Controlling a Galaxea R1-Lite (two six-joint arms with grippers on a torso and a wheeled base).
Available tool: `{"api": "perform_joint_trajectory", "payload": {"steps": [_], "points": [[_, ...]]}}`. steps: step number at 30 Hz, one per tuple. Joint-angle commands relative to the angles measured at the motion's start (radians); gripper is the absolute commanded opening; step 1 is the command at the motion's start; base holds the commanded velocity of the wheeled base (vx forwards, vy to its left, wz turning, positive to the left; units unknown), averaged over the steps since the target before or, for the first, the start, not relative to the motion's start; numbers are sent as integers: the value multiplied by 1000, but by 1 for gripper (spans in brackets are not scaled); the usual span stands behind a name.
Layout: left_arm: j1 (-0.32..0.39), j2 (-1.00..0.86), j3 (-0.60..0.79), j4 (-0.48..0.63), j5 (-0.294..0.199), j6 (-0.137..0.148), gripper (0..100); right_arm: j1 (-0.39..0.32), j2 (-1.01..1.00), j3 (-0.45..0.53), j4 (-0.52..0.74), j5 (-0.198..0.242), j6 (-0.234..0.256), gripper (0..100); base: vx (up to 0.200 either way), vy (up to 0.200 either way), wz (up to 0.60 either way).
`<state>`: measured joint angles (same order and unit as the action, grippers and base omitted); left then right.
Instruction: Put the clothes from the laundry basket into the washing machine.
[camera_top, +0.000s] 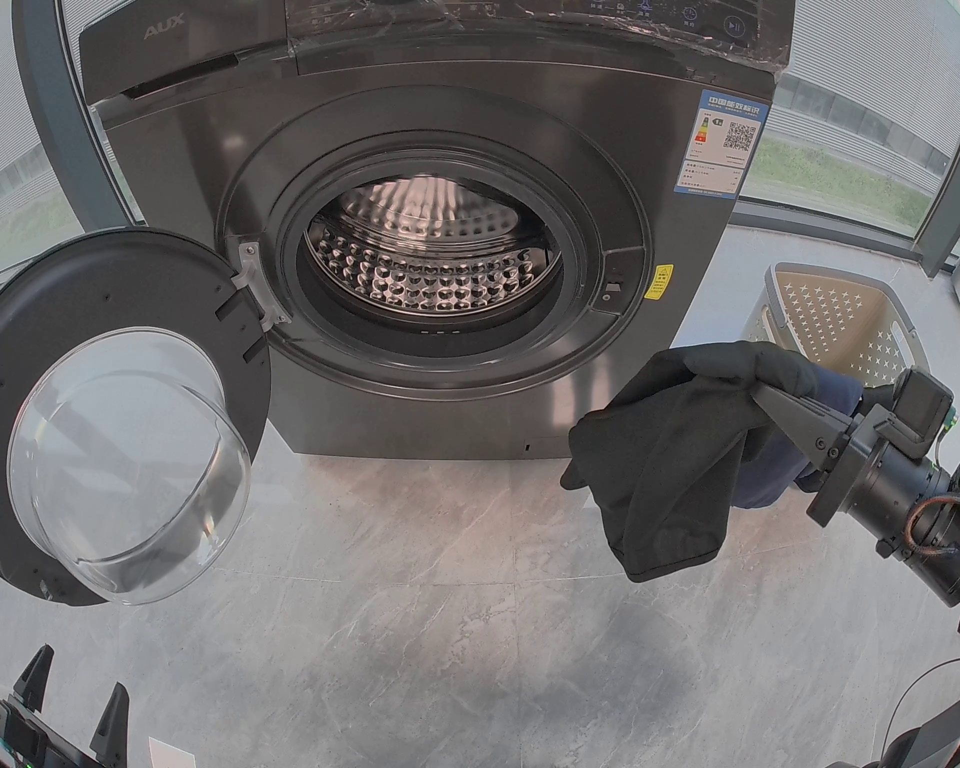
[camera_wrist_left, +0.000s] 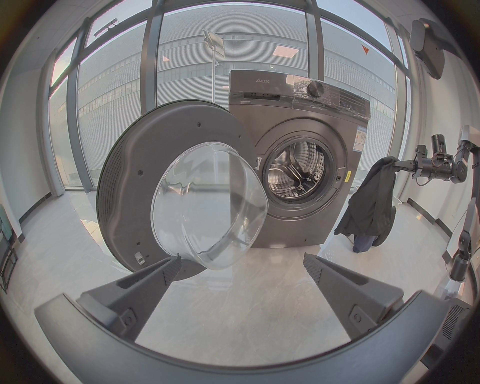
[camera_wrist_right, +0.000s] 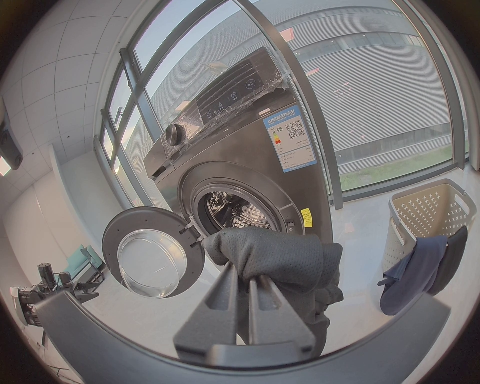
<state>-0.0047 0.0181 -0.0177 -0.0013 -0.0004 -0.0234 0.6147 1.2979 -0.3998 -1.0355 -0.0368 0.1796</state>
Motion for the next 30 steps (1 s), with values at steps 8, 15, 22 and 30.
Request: {"api": "perform_joint_trajectory", "payload": {"steps": [8,15,22,30], "points": [[0,-13,16,0,0,0,100,8,9,2,6,0,9,0,0,175,0],[2,-15,18,-2,3,0,100,16,37,-7,8,0,11,0,0,143,0],[3,-17,18,0,5,23,100,46,87,-33,-6,0,11,0,0,0,0],[3,-18,18,-2,5,17,100,123,141,-128,-6,-72,29,0,0,0,0]]}}
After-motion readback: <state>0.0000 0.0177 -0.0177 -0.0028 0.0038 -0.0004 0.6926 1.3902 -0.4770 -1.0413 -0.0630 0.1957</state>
